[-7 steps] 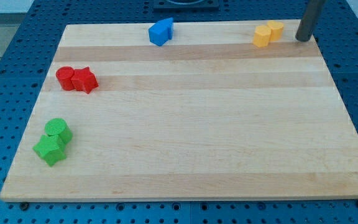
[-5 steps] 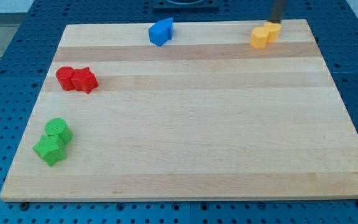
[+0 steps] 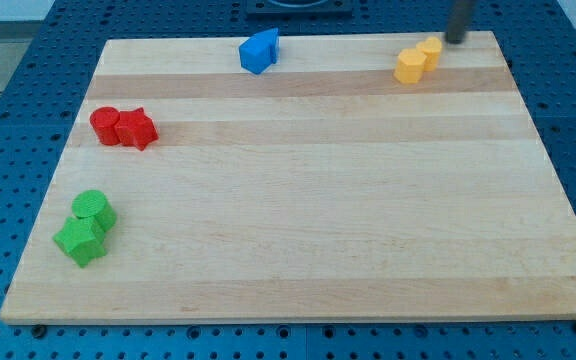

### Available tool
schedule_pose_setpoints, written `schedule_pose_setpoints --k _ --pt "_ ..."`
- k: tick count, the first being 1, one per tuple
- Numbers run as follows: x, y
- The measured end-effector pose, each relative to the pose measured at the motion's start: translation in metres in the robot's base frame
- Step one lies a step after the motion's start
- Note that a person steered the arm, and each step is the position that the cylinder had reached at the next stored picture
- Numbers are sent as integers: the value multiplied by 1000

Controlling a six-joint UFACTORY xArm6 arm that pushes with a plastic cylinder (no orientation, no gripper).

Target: Drag the yellow blocks towards bottom left

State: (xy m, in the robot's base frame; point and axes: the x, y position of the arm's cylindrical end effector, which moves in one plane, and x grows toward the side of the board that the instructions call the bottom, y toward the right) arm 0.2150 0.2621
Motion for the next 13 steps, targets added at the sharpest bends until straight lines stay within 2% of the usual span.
schedule_pose_setpoints --k 3,4,5,6,7,8,9,10,11,12,13 --pt "67 -105" --pt "79 -121" --pt "85 -164" --pt "77 -173" --pt "91 -90" --pt "64 -29" --pt "28 -24" --pt "14 -60" --pt "27 -125" --pt "59 -183" --pt "48 -222"
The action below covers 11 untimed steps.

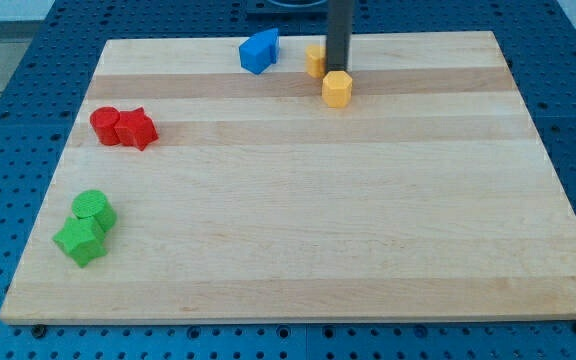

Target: Drag the yellow blocks towards bottom left

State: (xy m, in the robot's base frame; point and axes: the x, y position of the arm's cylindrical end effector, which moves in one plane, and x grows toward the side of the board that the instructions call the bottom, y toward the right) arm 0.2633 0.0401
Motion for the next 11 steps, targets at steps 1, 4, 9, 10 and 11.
schedule_pose_setpoints --k 1,4,9,10,11 --pt "-2 19" --pt "-26 -38" --pt "55 -161" --pt "85 -124" --pt "83 -71"
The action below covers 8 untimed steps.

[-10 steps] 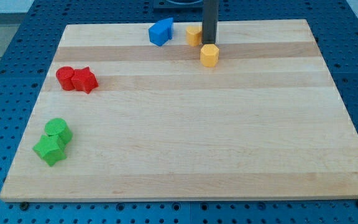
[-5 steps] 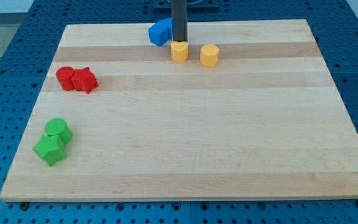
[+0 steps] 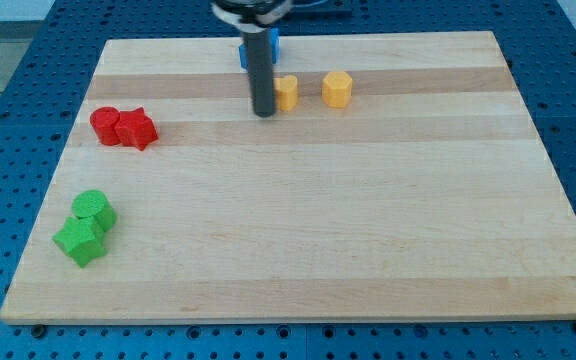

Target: Drag the yellow blocks towards bottom left

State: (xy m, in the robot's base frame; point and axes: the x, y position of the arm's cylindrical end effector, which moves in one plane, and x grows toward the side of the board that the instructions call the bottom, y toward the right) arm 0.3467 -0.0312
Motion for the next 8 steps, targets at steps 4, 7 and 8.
schedule_pose_setpoints --k 4,7,8 --pt "-13 -44" --pt "-28 31" --pt "-23 -27"
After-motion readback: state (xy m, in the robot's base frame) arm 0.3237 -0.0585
